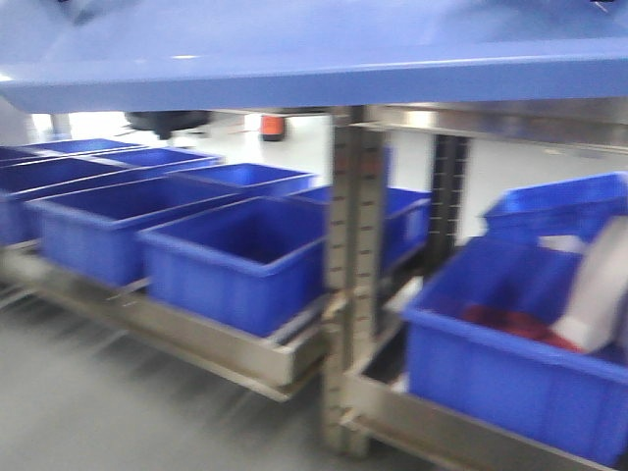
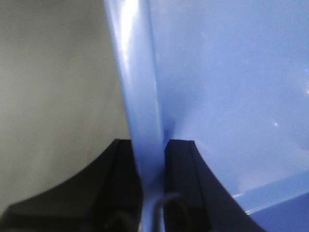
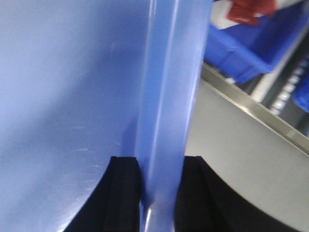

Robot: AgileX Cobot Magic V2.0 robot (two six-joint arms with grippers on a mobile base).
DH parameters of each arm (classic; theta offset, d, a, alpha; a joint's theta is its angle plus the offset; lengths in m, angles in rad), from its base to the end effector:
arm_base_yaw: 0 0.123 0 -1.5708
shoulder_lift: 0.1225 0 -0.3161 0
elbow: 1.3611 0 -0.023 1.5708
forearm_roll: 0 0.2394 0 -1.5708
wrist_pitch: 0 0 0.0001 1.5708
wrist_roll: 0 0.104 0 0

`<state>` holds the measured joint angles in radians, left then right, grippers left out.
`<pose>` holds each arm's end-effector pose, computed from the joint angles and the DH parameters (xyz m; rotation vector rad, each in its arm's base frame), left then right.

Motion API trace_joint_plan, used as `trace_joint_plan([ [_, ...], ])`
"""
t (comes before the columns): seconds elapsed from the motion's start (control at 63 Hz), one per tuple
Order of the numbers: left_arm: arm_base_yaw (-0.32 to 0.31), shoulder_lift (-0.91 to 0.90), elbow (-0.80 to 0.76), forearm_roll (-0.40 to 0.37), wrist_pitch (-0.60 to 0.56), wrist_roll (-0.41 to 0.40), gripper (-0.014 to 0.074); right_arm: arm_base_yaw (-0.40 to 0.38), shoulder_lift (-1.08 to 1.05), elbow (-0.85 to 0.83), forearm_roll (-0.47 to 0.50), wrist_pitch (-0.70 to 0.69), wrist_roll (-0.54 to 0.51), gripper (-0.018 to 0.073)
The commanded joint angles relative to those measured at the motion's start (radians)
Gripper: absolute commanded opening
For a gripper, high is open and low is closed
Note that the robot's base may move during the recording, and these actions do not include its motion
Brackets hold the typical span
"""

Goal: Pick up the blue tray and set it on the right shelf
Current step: 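Hold the tray raised while the base drives up to the shelf rack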

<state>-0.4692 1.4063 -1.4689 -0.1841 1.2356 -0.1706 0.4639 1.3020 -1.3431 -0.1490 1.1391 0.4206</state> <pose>0.2311 -0.1373 0.4069 0.3788 2.6782 -0.4535 0.2240 0.0964 0.4020 -0.0858 2.5677 0.1379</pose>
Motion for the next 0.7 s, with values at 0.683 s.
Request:
trace_joint_plan([
  [0.683,-0.013,-0.031,-0.036,-0.069,-0.028,0.041,-0.0048,0.006,-0.029,-0.03,0.004,-0.077,-0.037,0.0056],
])
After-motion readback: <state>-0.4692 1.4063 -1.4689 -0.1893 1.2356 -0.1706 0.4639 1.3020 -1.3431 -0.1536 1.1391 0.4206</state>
